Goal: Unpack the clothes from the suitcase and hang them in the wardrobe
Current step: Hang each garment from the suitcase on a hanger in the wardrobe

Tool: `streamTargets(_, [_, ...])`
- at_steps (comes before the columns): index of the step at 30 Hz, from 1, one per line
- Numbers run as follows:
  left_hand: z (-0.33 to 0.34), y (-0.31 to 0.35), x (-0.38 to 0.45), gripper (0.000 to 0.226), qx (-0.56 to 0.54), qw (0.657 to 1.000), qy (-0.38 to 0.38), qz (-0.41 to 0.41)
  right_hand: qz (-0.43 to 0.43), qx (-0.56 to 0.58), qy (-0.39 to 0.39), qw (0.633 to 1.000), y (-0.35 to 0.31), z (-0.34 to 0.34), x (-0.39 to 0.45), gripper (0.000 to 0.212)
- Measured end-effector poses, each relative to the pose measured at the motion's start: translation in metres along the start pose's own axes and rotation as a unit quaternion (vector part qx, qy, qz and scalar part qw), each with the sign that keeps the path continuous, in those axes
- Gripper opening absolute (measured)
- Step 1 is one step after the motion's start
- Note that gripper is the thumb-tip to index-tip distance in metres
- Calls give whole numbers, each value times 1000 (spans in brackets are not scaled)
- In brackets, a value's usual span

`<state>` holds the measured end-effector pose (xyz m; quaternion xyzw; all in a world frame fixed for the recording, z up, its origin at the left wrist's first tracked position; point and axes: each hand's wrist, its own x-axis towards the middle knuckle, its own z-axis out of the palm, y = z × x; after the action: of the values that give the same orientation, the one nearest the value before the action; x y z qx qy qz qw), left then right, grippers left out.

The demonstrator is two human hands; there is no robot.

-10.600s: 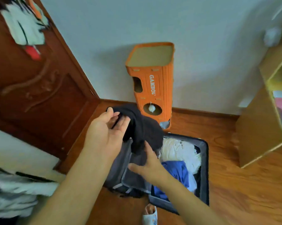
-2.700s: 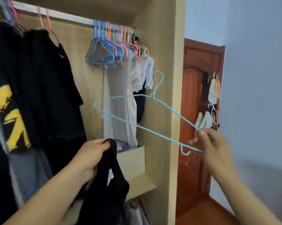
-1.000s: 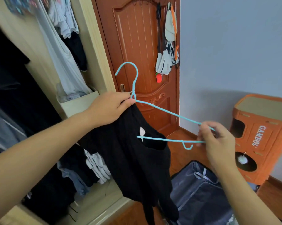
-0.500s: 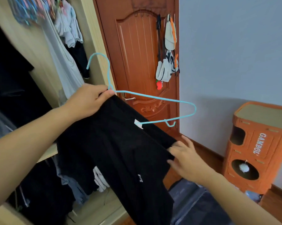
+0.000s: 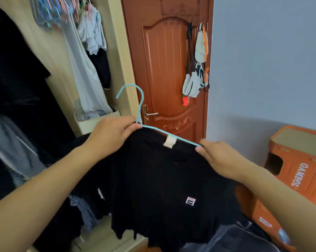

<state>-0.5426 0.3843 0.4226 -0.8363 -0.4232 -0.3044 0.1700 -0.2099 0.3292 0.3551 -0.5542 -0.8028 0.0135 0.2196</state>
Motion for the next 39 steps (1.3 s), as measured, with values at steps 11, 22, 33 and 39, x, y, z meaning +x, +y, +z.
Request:
streamTargets(11, [6, 19, -16, 45, 58, 995, -14, -83, -56, 0, 165, 985, -3, -33, 12, 45])
streamTargets(22, [1, -62, -52, 75, 94, 980, -47, -171, 23, 51, 130, 990, 39, -63, 2, 44])
streamTargets(33, [1, 13, 4, 27, 38, 995, -74, -50, -4, 21, 77, 997, 24, -49, 21, 63])
streamTargets(39, [-26, -31, 4, 35, 12, 994, -1, -113, -84, 285, -156, 942, -28, -71, 50, 40])
